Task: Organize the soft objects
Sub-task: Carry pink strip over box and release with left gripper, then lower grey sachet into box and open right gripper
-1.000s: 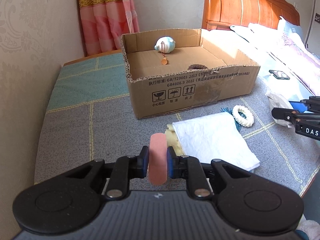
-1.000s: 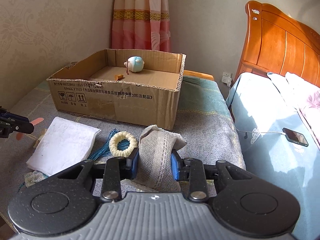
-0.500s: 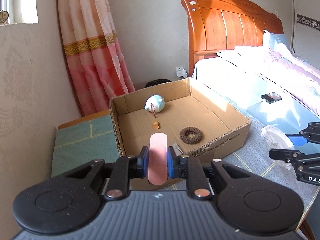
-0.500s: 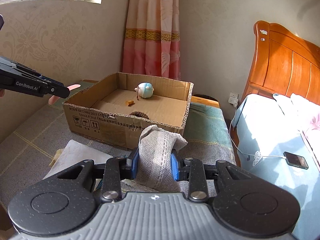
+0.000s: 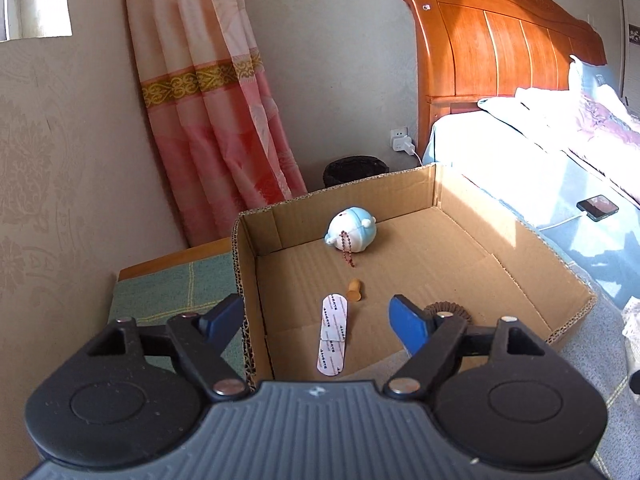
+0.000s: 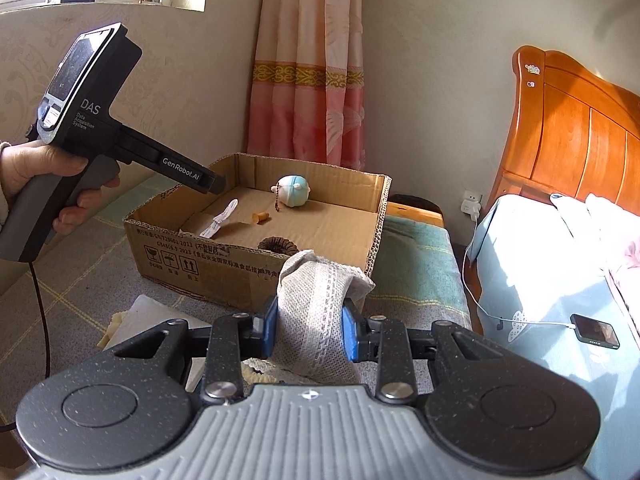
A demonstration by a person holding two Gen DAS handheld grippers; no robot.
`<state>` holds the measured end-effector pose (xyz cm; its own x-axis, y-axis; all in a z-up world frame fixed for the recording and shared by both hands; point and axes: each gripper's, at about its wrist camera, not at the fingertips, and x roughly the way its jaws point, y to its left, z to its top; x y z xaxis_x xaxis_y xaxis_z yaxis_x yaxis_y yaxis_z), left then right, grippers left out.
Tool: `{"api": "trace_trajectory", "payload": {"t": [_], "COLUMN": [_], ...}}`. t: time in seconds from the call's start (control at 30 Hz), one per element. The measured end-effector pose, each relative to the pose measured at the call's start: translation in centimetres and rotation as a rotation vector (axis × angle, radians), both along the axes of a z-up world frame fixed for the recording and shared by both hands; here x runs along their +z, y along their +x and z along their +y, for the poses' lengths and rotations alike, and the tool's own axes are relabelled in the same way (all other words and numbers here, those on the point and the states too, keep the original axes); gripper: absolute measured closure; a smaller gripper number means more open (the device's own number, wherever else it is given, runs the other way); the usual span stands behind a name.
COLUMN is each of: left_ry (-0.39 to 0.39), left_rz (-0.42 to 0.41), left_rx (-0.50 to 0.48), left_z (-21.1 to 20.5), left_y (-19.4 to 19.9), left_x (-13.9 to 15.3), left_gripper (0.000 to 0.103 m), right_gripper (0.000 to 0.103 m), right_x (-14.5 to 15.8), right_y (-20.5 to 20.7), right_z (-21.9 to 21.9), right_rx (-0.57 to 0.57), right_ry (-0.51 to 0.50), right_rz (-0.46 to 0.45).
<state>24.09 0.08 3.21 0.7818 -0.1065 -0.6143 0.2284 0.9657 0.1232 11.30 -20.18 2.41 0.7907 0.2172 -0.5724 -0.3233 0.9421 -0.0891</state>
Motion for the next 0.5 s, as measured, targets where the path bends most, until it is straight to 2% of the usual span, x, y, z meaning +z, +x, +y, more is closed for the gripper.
{"api": "trace_trajectory", "payload": {"t": [0.03,0.23,0.5], "left_ry": [-0.005,-0.042,-0.088], "left_rz": [0.005,0.027,0.029], "left_rx": [-0.005,0.006,0.102], "left_z": [0.2,1.6,3.5], "left_y": [-0.5,-5.3,-10.0], "left_x": [0.1,1.1,0.7], "left_gripper": [0.015,0.007,0.006], "right_gripper": [0.067,0.067,0.067], "right_x": [0.0,0.5,1.5], "right_y": [0.3,0.8,2.3], "right_z": [0.1,0.5,1.7], "right_rx": [0.002,0.014,0.035], "right_ry": [0.002,0.015,0.012], "right_rz": [0.003,0.01,0.02]}}
